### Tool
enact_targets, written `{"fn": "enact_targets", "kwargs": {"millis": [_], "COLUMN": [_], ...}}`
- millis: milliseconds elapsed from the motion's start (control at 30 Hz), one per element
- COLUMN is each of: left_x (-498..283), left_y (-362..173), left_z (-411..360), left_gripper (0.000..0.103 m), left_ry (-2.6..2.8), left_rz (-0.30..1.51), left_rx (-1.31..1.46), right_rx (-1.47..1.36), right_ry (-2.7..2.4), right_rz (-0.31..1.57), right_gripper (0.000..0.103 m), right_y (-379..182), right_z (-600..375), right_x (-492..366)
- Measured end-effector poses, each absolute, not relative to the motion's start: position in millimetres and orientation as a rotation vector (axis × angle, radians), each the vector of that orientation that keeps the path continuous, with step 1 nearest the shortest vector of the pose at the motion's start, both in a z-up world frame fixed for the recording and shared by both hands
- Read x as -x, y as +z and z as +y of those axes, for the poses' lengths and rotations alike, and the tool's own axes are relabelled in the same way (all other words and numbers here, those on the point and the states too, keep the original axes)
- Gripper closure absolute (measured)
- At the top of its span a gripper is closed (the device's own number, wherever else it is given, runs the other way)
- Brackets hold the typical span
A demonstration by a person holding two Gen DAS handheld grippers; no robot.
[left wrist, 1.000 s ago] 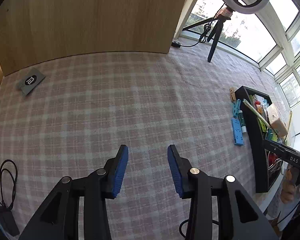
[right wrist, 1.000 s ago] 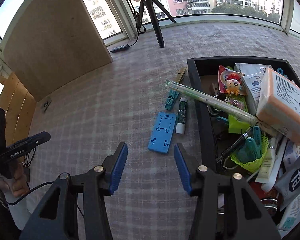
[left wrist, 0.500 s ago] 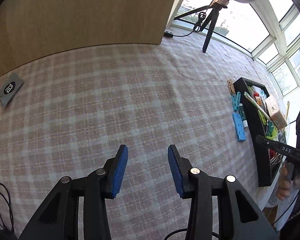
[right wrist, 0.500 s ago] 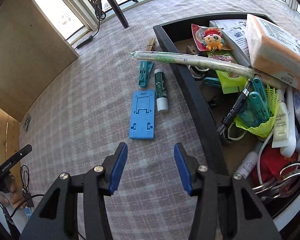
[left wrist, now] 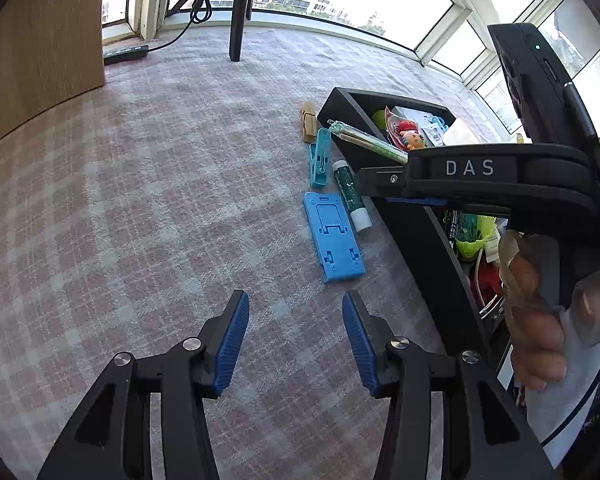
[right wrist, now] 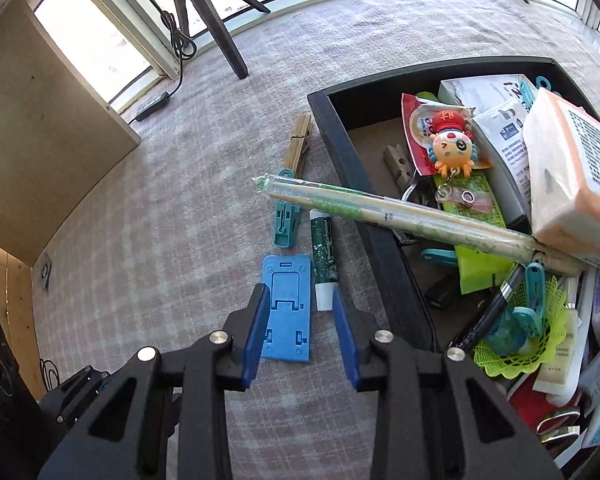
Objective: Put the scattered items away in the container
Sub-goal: 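Lower the right tool onto the teal clip while the left approaches the blue phone stand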
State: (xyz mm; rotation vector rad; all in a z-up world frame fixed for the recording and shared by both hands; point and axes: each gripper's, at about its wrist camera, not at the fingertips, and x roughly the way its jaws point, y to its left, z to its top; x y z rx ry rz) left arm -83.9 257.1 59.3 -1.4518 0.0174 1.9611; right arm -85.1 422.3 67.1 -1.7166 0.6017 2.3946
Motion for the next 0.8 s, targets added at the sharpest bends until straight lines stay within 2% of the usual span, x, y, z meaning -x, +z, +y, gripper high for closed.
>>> {"fn": "enact_targets", "kwargs": {"millis": [167, 233, 267, 467, 800], "left_x": [81, 78, 77, 88, 92], "left_y": [48, 46, 45, 39, 32], "left_z": [277, 287, 291, 308, 331], "left_gripper": [0.056, 0.047, 0.047, 0.046, 0.046], "left_ry": [1.943, 1.915, 1.906, 1.892, 1.959], "left_rz": [0.012, 0.014, 0.013, 0.014, 0.142], "left_rx": [1.472, 1.467, 1.463, 1.499, 1.492], "right_rx": [1.742, 1.748, 1.759, 1.808, 1.919], "right_ry": [2.399, 2.394, 2.395, 2.362, 2.325], "right_rz": [0.556, 0.520, 0.502, 0.387, 0.429], "right_gripper": [0.071, 0.071, 0.071, 0.071, 0.071], "right_y": [60, 56, 54, 46, 38], "right_z": [419, 417, 417, 419, 428], "right_x": [109, 120, 125, 148, 166]}}
